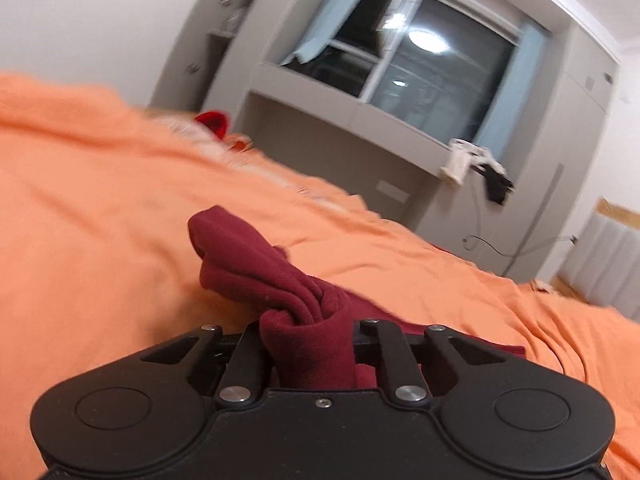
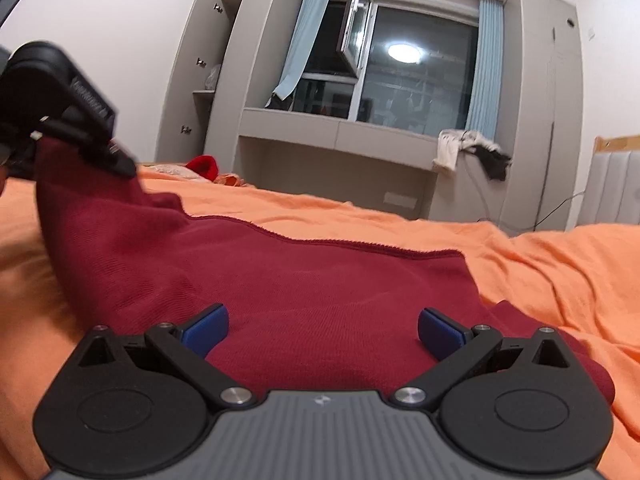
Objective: Fold small clothes
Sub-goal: 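Close the left gripper on the shirt end and lift it, then fold the held shirt end over the body with the left gripper and release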
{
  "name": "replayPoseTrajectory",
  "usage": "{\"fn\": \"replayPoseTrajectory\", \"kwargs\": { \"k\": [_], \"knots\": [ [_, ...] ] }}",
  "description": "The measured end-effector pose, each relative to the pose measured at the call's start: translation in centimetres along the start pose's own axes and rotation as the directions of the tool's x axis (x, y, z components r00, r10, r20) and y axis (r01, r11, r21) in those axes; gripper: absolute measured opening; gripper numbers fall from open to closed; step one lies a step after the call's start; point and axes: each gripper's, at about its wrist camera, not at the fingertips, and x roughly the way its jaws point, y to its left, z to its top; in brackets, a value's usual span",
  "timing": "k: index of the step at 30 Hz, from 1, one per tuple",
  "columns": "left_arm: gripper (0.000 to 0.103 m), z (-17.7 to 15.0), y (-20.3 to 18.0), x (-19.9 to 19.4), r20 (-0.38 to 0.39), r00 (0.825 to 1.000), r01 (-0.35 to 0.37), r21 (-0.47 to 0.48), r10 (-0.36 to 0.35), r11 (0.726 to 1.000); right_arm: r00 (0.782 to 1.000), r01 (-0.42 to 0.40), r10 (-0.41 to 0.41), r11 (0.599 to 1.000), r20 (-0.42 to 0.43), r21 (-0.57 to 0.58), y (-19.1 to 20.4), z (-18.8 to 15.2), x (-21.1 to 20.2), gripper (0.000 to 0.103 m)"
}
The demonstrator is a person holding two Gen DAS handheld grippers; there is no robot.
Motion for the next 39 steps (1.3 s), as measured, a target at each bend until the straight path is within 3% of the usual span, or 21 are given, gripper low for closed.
{"fn": "replayPoseTrajectory", "kwargs": {
  "k": [4, 15, 18, 22, 26, 29, 33, 35, 39],
  "knots": [
    [0.013, 0.9, -2.7, 0.2, 0.005, 1.000, 0.030, 0.093, -0.030, 0.995, 0.997, -0.064, 0.063, 0.998, -0.040, -0.004, -1.4, 1.0, -0.2, 0.103],
    [0.012, 2.0, -12.0, 1.3, -0.028, 0.992, 0.124, 0.239, -0.121, 0.963, 0.999, -0.037, 0.037, 0.999, -0.024, 0.011, -6.1, 1.8, -2.3, 0.103],
    [0.012, 1.2, -15.2, 1.5, -0.049, 0.986, 0.167, 0.316, -0.160, 0.934, 0.999, 0.054, -0.054, 0.998, -0.009, 0.023, -8.2, 2.0, -3.1, 0.103],
    [0.012, -0.8, -18.8, 1.4, -0.093, 0.975, 0.223, 0.393, -0.203, 0.892, 0.991, 0.132, -0.134, 0.984, 0.003, 0.120, -13.0, 2.2, -4.2, 0.103],
    [0.012, -4.1, -21.2, 1.2, -0.157, 0.960, 0.281, 0.465, -0.233, 0.840, 0.977, 0.210, -0.209, 0.947, -0.033, 0.242, -18.4, 2.1, -4.7, 0.103],
    [0.012, -7.1, -22.6, 0.8, -0.196, 0.953, 0.300, 0.535, -0.230, 0.790, 0.973, 0.228, -0.222, 0.911, -0.057, 0.345, -22.2, 2.0, -4.9, 0.103],
    [0.016, -10.5, -23.3, 0.2, -0.222, 0.953, 0.302, 0.630, -0.206, 0.715, 0.981, 0.194, -0.166, 0.873, -0.101, 0.447, -25.8, 1.8, -4.4, 0.103],
    [0.021, -11.2, -23.0, 0.0, -0.236, 0.952, 0.305, 0.648, -0.197, 0.698, 0.987, 0.155, -0.111, 0.857, -0.117, 0.492, -27.0, 1.7, -4.0, 0.103],
    [0.045, -11.8, -22.5, -0.9, -0.244, 0.945, 0.326, 0.662, -0.217, 0.675, 0.994, 0.048, 0.019, 0.806, -0.107, 0.590, -27.8, 1.2, -3.6, 0.103]
  ]
}}
